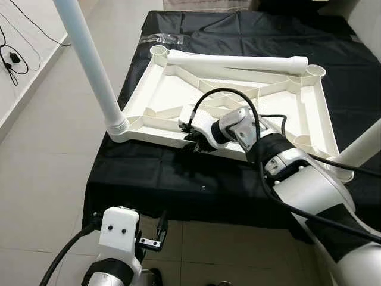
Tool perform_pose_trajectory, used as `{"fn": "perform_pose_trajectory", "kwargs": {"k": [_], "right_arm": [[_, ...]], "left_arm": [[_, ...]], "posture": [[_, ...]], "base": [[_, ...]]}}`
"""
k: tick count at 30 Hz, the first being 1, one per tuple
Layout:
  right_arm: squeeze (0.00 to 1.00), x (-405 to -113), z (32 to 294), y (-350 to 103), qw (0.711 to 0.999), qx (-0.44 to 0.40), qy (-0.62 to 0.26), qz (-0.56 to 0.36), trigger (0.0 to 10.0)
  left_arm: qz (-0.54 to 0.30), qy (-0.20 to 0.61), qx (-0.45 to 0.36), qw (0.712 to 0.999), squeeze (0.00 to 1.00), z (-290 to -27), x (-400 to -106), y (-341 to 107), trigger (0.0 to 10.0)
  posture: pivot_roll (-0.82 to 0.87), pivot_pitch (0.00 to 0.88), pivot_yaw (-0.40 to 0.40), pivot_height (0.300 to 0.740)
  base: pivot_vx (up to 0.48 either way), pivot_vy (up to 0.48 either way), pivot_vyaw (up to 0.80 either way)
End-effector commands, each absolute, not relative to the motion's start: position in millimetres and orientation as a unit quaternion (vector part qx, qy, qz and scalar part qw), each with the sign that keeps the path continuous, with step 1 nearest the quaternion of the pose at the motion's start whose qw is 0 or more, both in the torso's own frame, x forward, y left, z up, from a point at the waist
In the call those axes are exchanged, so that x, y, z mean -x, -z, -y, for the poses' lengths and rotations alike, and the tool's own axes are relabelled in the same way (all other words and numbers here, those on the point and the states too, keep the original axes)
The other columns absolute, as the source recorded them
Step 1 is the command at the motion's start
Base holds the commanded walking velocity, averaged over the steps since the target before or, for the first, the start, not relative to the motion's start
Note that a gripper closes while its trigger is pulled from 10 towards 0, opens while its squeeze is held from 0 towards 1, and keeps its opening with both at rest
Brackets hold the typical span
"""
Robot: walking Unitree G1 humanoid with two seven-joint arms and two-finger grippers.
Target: Building children table
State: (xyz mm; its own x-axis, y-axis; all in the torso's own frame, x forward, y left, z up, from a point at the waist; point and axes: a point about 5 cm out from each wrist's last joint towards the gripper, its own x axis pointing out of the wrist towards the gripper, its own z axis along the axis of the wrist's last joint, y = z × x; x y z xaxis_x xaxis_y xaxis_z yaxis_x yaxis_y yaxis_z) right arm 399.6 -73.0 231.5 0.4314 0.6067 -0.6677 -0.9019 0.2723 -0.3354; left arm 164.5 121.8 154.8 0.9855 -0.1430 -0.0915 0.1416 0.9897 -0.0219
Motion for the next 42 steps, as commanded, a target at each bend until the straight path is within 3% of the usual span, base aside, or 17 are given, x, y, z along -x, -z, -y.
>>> {"fn": "perform_pose_trajectory", "kwargs": {"k": [1,14,18,22,27,29,31,32,34,42], "right_arm": [[0.0,-400.0,79.9,-224.8,0.768,0.357,-0.479,-0.229,0.0],[0.0,-399.7,108.3,-217.7,0.752,0.379,-0.475,-0.256,0.0],[0.0,-397.6,137.8,-215.9,0.729,0.404,-0.473,-0.285,0.0],[0.0,-396.3,147.2,-215.6,0.72,0.411,-0.475,-0.295,0.0],[0.0,-389.5,169.3,-214.6,0.684,0.424,-0.499,-0.322,0.0],[0.0,-389.5,169.3,-214.6,0.684,0.424,-0.499,-0.322,0.0],[0.0,-383.6,179.8,-212.2,0.649,0.434,-0.525,-0.339,0.0],[0.0,-383.6,179.8,-212.2,0.649,0.434,-0.525,-0.339,0.0],[0.0,-378.8,186.9,-210.9,0.622,0.438,-0.545,-0.353,0.0],[0.0,-375.9,197.4,-211.5,0.594,0.464,-0.545,-0.367,0.0]], "left_arm": [[-0.056,0.069,0.004,0.996,0.0,-122.2,-162.2,-151.7,10.0],[-0.051,0.064,-0.002,0.997,0.0,-125.5,-164.4,-152.8,10.0],[-0.052,0.063,-0.004,0.997,0.0,-126.4,-164.4,-152.7,10.0],[-0.052,0.063,-0.004,0.997,0.0,-126.5,-164.5,-152.7,10.0],[-0.051,0.064,-0.005,0.997,0.0,-126.7,-164.9,-152.9,10.0],[-0.051,0.064,-0.005,0.997,0.0,-126.7,-164.9,-152.9,10.0],[-0.052,0.064,-0.006,0.997,0.0,-127.1,-164.9,-152.7,10.0],[-0.052,0.064,-0.006,0.997,0.0,-127.1,-164.9,-152.7,10.0],[-0.052,0.063,-0.007,0.997,0.0,-127.7,-164.9,-152.4,10.0],[-0.051,0.064,-0.007,0.997,0.0,-127.8,-165.2,-152.0,10.0]], "posture": [[0.08,0.272,-0.061,0.74],[0.08,0.26,-0.063,0.74],[0.07,0.261,-0.063,0.74],[0.07,0.261,-0.063,0.74],[0.07,0.261,-0.06,0.74],[0.07,0.261,-0.06,0.74],[0.08,0.26,-0.056,0.74],[0.08,0.26,-0.056,0.74],[0.08,0.26,-0.056,0.74],[0.07,0.26,-0.058,0.74]], "base": [[0.0,0.0,0.0],[0.0,0.0,0.0],[0.0,0.0,0.0],[0.0,0.0,0.0],[0.0,0.0,0.0],[0.0,0.0,0.0],[0.0,0.0,0.0],[0.0,0.0,0.0],[0.0,0.0,0.0],[0.0,0.0,0.0]]}}
